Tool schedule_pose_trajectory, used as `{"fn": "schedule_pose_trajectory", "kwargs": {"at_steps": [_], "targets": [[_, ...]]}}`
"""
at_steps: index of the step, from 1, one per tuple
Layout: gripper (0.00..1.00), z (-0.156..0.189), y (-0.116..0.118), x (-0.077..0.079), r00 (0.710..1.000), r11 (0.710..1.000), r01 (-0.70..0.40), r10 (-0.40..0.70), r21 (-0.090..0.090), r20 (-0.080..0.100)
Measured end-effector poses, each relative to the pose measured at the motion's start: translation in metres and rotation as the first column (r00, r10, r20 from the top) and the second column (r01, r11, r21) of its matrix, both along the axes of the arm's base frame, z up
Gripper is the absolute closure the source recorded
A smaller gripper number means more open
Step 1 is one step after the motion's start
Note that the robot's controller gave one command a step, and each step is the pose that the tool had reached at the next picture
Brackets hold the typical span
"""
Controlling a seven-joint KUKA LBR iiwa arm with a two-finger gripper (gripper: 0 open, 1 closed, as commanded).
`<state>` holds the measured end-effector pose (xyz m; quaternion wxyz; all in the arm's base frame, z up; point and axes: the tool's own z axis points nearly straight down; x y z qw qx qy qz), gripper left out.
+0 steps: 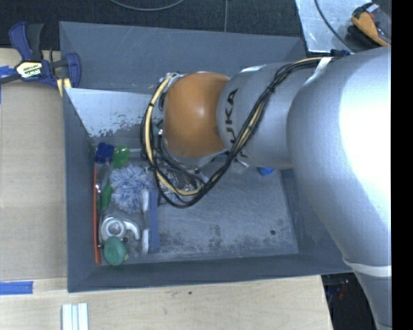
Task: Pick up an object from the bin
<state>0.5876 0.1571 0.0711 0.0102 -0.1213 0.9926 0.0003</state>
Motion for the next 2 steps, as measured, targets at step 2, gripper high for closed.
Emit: {"fn": "schedule_pose_trajectory", "kwargs": {"at_steps": [2], "targets": [[1.0, 0.023, 0.0, -0.001, 1.0, 1.0, 0.001, -0.001, 0.0, -0.001]]}}
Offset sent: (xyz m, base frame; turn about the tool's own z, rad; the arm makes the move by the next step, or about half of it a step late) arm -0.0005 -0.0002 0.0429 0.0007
